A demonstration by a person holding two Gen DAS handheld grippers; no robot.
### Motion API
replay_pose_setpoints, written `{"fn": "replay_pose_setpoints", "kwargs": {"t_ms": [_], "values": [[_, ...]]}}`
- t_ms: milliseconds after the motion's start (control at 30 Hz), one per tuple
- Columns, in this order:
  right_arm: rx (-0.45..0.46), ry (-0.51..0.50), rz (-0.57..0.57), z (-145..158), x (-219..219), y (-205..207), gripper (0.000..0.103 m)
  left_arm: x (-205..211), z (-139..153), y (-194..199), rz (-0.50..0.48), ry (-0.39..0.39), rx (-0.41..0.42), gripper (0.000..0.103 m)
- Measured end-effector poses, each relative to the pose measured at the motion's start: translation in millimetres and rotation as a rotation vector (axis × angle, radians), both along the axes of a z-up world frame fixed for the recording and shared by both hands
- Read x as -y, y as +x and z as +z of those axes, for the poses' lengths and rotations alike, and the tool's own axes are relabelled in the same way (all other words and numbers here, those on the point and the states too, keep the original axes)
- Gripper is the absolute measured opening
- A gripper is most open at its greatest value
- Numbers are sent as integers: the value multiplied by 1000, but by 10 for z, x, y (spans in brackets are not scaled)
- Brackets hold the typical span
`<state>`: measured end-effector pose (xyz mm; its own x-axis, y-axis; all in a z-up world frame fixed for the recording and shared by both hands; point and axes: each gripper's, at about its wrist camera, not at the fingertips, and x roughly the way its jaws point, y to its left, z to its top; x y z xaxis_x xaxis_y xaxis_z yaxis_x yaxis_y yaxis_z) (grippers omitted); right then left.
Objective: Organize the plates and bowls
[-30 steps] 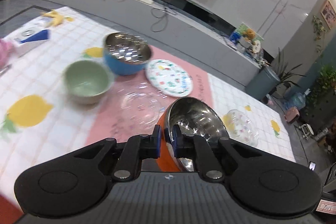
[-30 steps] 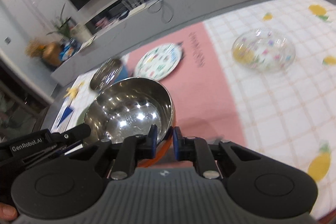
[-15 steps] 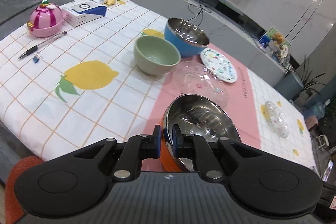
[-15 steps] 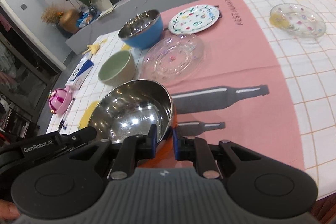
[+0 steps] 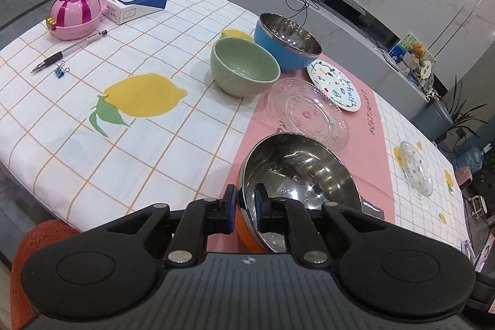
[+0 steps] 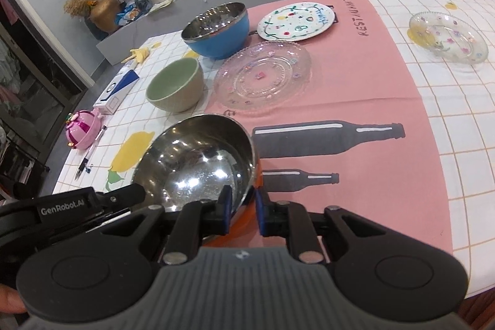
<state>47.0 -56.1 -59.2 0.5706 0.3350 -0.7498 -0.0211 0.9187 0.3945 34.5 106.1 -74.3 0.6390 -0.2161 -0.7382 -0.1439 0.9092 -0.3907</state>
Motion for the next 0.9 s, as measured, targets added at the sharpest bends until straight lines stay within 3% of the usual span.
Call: {"fn": "replay_pose_setpoints", "kwargs": {"t_ms": [33, 100, 233, 467, 600, 733, 900], "values": [[4, 0, 0, 11, 1, -5, 39, -7, 19, 1, -2, 6, 3, 24], [30, -2, -1, 53, 23, -19, 47, -24, 91, 18, -11, 22, 20, 32], [96, -21, -16, 219, 97, 31, 49, -95, 336, 118, -24, 64, 84, 38], [143, -39, -37, 508, 216, 543, 50, -145, 762, 622, -100, 59, 167, 38], [155, -59, -30, 658, 176, 981, 51, -128, 837, 1066, -141, 43, 158, 38], [144, -69, -30, 697, 110, 1505, 51, -154, 773, 1597, -158, -6, 94, 38], [65, -62, -37, 531, 11, 2206, 51, -96, 552, 2215, -173, 67, 12, 38]]}}
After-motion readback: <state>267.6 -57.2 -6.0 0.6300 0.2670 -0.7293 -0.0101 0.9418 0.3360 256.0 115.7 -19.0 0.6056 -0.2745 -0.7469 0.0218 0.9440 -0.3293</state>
